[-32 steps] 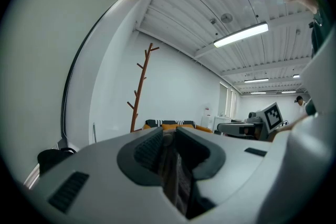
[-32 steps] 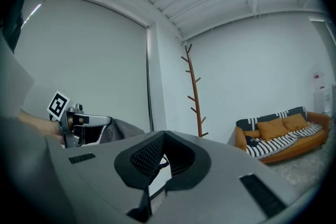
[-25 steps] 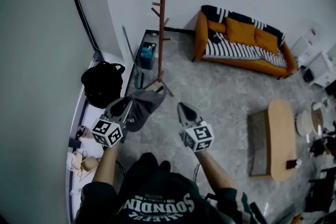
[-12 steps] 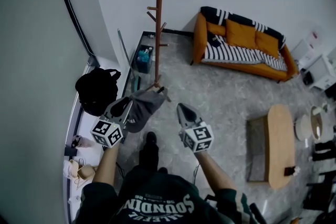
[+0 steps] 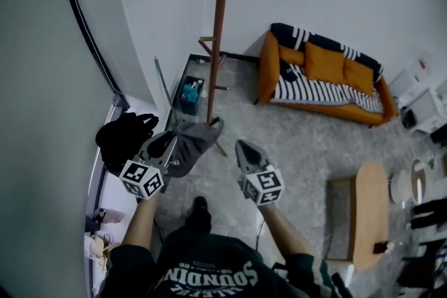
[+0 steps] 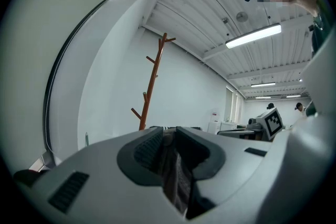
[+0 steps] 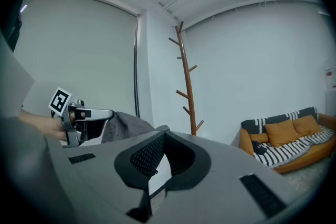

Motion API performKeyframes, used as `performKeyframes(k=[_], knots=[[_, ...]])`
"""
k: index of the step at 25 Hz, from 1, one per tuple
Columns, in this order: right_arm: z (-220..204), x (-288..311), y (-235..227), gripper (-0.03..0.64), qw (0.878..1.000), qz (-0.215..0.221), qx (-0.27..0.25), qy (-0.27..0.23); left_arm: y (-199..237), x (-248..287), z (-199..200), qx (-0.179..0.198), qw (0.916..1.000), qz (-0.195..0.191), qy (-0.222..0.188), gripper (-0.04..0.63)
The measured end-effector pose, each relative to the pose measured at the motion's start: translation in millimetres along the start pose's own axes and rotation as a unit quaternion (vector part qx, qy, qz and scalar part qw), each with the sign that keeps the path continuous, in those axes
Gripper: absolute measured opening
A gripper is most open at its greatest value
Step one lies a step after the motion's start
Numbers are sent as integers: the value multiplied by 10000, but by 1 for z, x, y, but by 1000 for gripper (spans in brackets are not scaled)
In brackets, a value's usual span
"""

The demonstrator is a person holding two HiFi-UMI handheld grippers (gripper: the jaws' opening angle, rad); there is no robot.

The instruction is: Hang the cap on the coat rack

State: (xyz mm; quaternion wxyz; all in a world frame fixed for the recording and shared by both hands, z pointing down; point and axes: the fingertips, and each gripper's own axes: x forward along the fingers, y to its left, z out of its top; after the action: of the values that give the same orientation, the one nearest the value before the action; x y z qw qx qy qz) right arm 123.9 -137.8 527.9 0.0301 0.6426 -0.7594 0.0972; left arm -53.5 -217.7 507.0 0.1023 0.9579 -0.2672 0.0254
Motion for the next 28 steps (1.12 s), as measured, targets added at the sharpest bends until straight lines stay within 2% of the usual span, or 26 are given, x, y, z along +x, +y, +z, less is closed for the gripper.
performKeyframes(k=[5,8,12,18,28], knots=[[18,55,-13,-3,10000,38,-1,19,42,32,20,10,10000,-16,-40,77],[19,80,-21,-3,10000,-8,-6,17,59,48,29,160,9999,-35,6,77],[19,100,-28,-3,10000,12,-16,92,77,64,35,88,9999,-64,-16,77],[25,111,-46,-3,9999,48,-32,94,83,75,38,-25,9999,71,-93,77],[38,127,-60,-3,9996,263,-20,45,89,80,56,30,9992,356,-202,77]])
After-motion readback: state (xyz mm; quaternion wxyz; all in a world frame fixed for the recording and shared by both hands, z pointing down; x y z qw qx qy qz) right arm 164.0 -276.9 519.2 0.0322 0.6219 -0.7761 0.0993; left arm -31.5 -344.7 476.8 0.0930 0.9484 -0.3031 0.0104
